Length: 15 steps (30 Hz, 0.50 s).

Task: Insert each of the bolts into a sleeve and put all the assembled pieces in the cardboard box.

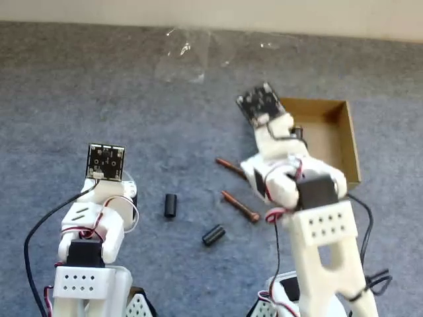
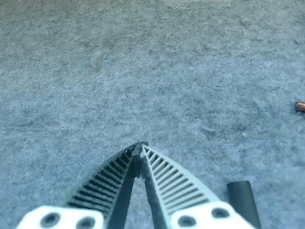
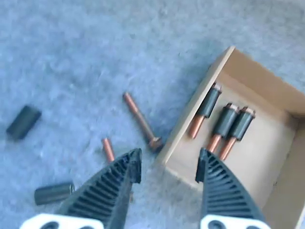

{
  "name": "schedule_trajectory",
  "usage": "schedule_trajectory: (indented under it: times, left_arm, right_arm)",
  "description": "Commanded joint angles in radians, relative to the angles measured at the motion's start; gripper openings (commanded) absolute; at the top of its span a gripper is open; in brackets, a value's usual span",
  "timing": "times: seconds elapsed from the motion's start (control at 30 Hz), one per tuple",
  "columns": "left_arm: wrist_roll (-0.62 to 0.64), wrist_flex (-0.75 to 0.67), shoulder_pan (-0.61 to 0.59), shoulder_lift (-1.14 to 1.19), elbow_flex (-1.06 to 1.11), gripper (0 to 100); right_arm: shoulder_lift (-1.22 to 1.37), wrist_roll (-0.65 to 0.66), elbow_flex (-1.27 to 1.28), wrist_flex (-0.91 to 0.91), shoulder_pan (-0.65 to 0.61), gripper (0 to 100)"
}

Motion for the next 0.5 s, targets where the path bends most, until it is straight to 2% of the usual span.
schedule_trajectory:
  times: [0.0,0.13,0.4,0.47]
  left_arm:
    - [-0.003,-0.025,-0.01,-0.002,-0.012,1]
    - [-0.003,-0.025,-0.01,-0.002,-0.012,1]
    - [-0.003,-0.025,-0.01,-0.002,-0.012,1]
    - [-0.003,-0.025,-0.01,-0.002,-0.012,1]
  right_arm:
    - [-0.116,0.015,0.082,0.008,-0.015,17.3]
    - [-0.219,0.015,0.202,0.007,-0.051,17.3]
    - [-0.469,0.02,0.4,0.008,-0.294,17.3]
    - [-0.536,0.081,0.427,0.012,-0.321,17.3]
